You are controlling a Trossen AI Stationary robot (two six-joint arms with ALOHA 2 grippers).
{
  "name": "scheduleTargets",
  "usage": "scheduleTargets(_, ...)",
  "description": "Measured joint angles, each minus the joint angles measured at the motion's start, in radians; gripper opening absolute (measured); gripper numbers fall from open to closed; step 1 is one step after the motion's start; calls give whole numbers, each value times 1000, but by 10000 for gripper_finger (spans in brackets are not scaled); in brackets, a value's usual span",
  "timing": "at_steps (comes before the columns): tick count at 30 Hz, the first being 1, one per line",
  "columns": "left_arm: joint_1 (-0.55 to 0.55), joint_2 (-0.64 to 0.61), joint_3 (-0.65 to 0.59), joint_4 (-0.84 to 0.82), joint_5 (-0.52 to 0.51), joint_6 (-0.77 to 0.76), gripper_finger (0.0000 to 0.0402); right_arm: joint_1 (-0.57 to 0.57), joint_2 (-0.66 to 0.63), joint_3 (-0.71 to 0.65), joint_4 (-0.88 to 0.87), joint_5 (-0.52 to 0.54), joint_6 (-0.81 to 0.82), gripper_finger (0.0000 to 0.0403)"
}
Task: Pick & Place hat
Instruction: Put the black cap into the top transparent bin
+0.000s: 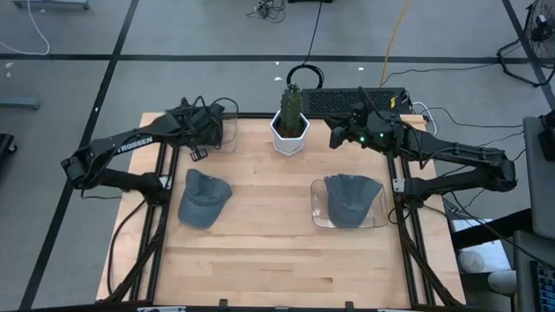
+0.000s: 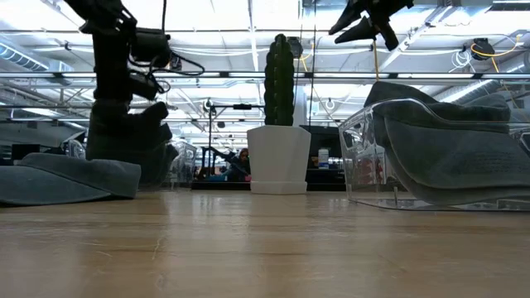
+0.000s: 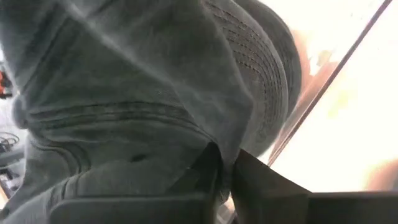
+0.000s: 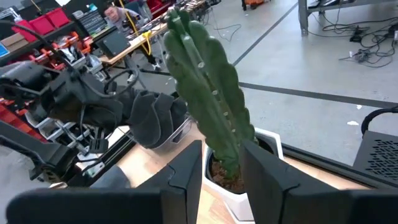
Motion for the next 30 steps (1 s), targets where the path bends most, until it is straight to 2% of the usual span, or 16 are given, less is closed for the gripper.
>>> scheduleTargets(8, 0, 0, -67, 65, 39, -44, 115, -20, 0, 0, 0, 0, 0, 95)
scheduleTargets(14, -1, 0, -92, 62, 61, 8, 190, -28, 0, 0, 0, 1, 1, 95)
scheduleTargets(18, 5, 0, -92, 70, 106, 10, 225, -27, 0, 0, 0, 1, 1, 95)
scheduleTargets(23, 11, 2, -92, 155, 171, 20, 244, -27, 2, 0, 0, 3, 1, 95)
scheduleTargets(30, 17, -2, -18, 62, 38, 25, 238, -27, 3, 0, 0, 3, 32, 95)
